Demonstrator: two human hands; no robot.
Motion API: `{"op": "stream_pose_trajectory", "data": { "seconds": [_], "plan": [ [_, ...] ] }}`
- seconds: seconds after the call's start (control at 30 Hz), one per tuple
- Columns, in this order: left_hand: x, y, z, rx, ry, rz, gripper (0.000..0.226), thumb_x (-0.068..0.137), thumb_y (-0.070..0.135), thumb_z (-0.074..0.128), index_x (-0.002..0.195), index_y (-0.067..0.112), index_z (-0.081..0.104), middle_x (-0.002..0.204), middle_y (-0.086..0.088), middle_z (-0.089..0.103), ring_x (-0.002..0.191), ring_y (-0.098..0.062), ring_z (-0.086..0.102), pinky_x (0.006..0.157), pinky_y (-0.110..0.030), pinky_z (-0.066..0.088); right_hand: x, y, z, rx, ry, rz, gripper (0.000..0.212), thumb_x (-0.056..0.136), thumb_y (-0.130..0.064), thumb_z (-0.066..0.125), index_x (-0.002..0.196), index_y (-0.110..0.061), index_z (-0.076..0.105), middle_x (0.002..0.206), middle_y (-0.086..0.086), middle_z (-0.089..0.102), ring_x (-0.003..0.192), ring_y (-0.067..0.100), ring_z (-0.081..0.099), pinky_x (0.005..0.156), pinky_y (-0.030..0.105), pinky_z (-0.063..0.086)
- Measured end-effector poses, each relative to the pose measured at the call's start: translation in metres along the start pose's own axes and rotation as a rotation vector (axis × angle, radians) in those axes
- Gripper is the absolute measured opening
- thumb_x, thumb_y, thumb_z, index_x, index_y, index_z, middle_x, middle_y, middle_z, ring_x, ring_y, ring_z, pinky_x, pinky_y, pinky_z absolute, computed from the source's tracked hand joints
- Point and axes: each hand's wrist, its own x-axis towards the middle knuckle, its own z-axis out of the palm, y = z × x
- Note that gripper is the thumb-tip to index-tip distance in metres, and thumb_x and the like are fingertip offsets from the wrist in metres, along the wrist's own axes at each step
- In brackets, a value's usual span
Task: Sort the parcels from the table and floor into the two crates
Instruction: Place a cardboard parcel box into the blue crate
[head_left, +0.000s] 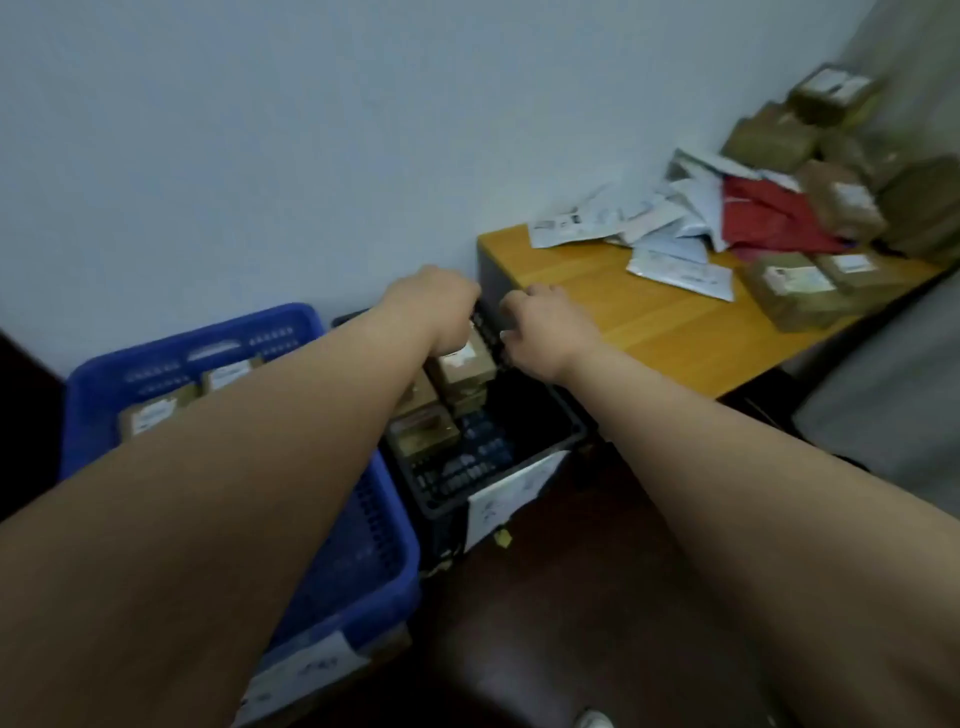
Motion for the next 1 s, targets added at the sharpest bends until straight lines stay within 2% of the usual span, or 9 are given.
{"op": "stream_pose_trajectory", "data": {
  "seconds": [0.2, 0.4, 0.57, 0.7, 1.0],
  "plan": [
    [0.072, 0.193, -0.081, 0.059, 0.144, 0.199, 0.042, 0.096, 0.026, 0.048, 0.137, 0.02, 0.046, 0.13, -0.013, 0.053, 0.122, -0.033, 0.047, 0.084, -0.042, 0.045, -0.082, 0.192, -0.081, -0.079, 0.092, 0.226, 0.04, 0.098, -0.03, 0.049, 0.134, -0.011, 0.048, 0.133, 0.015, 0.047, 0.126, 0.035, 0.038, 0.095, 0.043, 0.041],
    [0.105, 0.327, -0.096, 0.14, 0.16, 0.352, 0.038, 0.097, 0.026, 0.046, 0.132, 0.016, 0.052, 0.132, -0.012, 0.05, 0.126, -0.03, 0.041, 0.089, -0.044, 0.045, -0.143, 0.305, -0.095, -0.002, 0.085, 0.339, 0.039, 0.097, -0.028, 0.049, 0.132, -0.01, 0.049, 0.134, 0.015, 0.047, 0.129, 0.035, 0.037, 0.096, 0.043, 0.042],
    [0.136, 0.372, -0.089, 0.223, 0.086, 0.411, 0.042, 0.098, 0.034, 0.046, 0.137, 0.018, 0.047, 0.137, -0.013, 0.046, 0.13, -0.031, 0.036, 0.095, -0.05, 0.046, -0.171, 0.37, -0.084, 0.077, 0.056, 0.452, 0.039, 0.096, -0.028, 0.05, 0.13, -0.01, 0.05, 0.131, 0.014, 0.049, 0.124, 0.034, 0.04, 0.097, 0.045, 0.044],
    [0.173, 0.395, -0.082, 0.239, 0.054, 0.44, 0.044, 0.098, 0.035, 0.047, 0.139, 0.018, 0.046, 0.138, -0.013, 0.046, 0.131, -0.031, 0.035, 0.098, -0.05, 0.044, -0.174, 0.414, -0.072, 0.12, 0.048, 0.513, 0.037, 0.096, -0.028, 0.051, 0.129, -0.01, 0.052, 0.128, 0.014, 0.05, 0.123, 0.034, 0.041, 0.098, 0.044, 0.044],
    [0.316, 0.431, -0.057, 0.156, -0.029, 0.456, 0.046, 0.097, 0.031, 0.047, 0.141, 0.016, 0.043, 0.141, -0.012, 0.042, 0.133, -0.03, 0.032, 0.099, -0.049, 0.043, -0.095, 0.52, -0.03, 0.189, -0.028, 0.601, 0.037, 0.097, -0.028, 0.051, 0.129, -0.01, 0.052, 0.129, 0.013, 0.05, 0.122, 0.032, 0.043, 0.098, 0.044, 0.044]
  ]
}}
